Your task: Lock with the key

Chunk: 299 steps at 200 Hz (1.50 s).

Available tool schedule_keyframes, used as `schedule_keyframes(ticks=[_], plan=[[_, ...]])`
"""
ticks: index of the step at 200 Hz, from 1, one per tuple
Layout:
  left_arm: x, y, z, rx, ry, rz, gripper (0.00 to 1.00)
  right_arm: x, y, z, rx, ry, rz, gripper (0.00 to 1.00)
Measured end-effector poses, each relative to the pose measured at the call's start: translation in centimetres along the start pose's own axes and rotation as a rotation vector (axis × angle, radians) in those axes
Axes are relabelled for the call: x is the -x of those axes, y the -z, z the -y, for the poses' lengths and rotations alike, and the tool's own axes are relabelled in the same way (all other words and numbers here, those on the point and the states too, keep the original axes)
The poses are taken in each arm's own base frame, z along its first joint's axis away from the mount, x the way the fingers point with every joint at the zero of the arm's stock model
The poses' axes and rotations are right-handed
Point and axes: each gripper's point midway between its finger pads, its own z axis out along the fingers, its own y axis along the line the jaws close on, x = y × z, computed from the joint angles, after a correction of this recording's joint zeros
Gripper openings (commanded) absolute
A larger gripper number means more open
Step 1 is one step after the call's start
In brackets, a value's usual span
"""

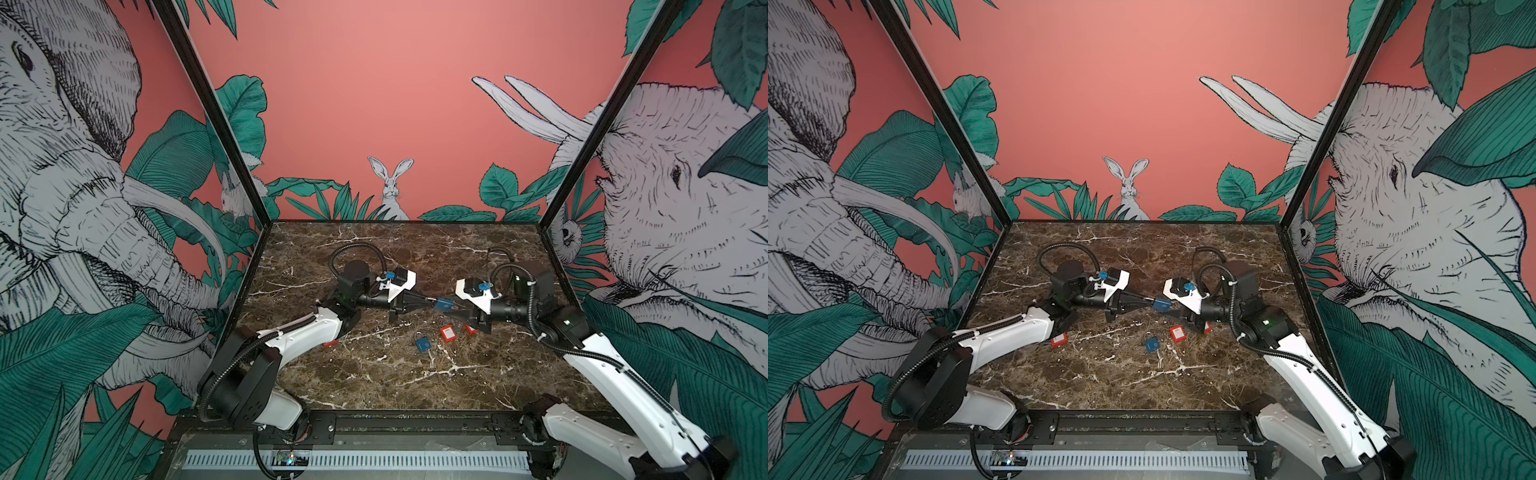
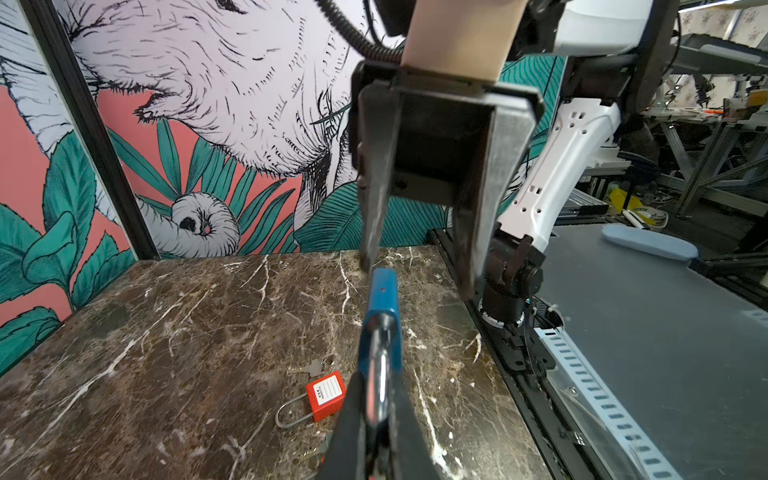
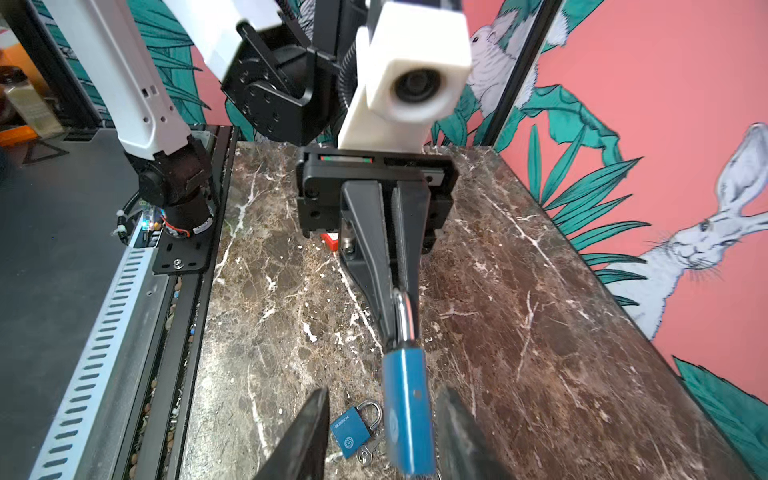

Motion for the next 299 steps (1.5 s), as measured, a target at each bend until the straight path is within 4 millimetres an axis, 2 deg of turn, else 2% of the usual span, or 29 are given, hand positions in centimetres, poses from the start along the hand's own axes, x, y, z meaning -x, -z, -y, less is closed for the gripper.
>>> schedule_keyframes(ticks=[34,79,107,181,228,277,299], plan=[[-0.4,0.2,-0.1,0.002,0.009,-0.011,0.0,-0.4,1.8,-0.8,-0.032,-0.016,-0.027,0.37],[-0.3,0.2,0.1,-0.012,0.009,-0.009,0.0,-3.0,1.0,-1.5,0.024,-0.114,-0.123,0.22],[-0.3,0.2,0.2,-0.017,0.007,-0.008,0.0,-3.9,0.3,-1.2,0.035,-0.148,-0.163,0.19],[0.2,0.4,0.8,-0.024,-0.025,-0.011,0.0,-3.8,0.4,0.3,-0.029,-0.106,-0.178,0.2],[-0.2,0.5,1.0,-0.032,-0.016,-0.022,0.0,-4.5,-0.6,1.0,-0.024,-0.113,-0.198,0.2],[-0.5,0.5,0.9,-0.026,-0.016,-0.031,0.0,-4.8,-1.3,0.9,0.021,-0.122,-0.209,0.11],[-0.7,0.5,0.9,-0.026,-0.017,-0.036,0.0,-4.8,-1.2,0.5,0.044,-0.118,-0.213,0.03]])
